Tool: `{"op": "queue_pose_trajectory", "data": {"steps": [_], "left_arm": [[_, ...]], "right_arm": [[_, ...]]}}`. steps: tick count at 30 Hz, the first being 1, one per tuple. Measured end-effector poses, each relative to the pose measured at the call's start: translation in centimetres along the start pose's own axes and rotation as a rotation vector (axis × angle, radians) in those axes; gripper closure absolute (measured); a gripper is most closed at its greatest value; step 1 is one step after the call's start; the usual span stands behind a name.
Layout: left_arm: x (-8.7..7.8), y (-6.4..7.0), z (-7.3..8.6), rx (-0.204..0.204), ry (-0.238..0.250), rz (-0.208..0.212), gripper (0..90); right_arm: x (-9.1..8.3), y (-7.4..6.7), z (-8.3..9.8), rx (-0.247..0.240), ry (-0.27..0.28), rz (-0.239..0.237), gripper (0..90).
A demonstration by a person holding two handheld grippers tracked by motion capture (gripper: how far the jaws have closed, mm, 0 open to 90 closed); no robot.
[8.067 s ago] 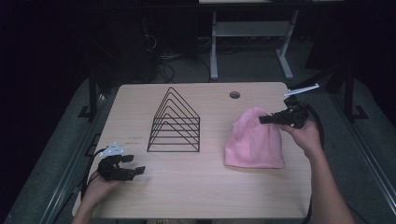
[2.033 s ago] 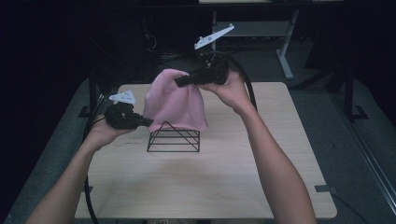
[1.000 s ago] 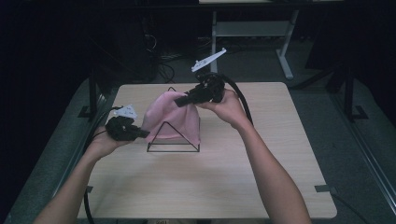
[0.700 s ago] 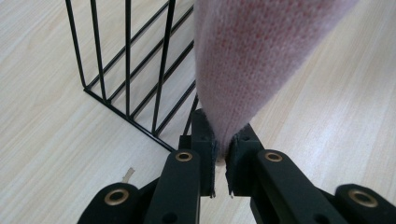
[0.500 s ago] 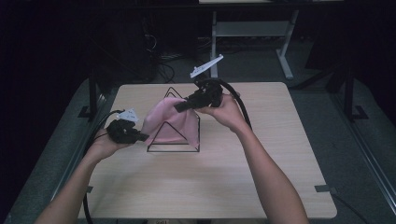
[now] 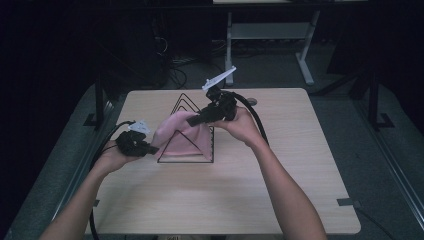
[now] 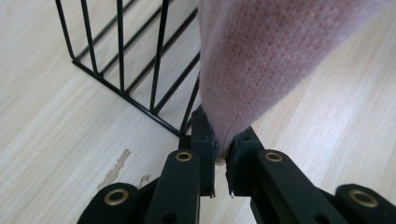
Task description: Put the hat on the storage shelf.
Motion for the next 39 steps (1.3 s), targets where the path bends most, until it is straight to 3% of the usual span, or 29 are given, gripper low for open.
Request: {"op": "queue_pose_trajectory", "data": {"steps": [6, 13, 39], "left_arm": [[0.8, -0.1, 0.5, 0.004, -0.044, 0.004, 83.2], [1.4, -0.1, 1.1, -0.023, -0.034, 0.017, 83.2], [2.4, -0.7, 1.9, -0.039, -0.066, 0.015, 82.6]], "right_arm": [[0.8, 0.1, 0.6, -0.001, -0.036, 0.004, 74.1], [1.1, 0.2, 1.2, 0.005, -0.056, -0.006, 70.9], [1.1, 0.7, 2.6, 0.032, -0.052, -0.017, 69.1]]}}
Point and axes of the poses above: each handheld gripper's, and its own axes: x roughly forward along the jaws, z roughly out of its underside, y roughly to its right, the point moved 9 cm from there along x, roughly forward along the jaws, and after that the axes turned 1 degree about x, right-handed, at the moved point
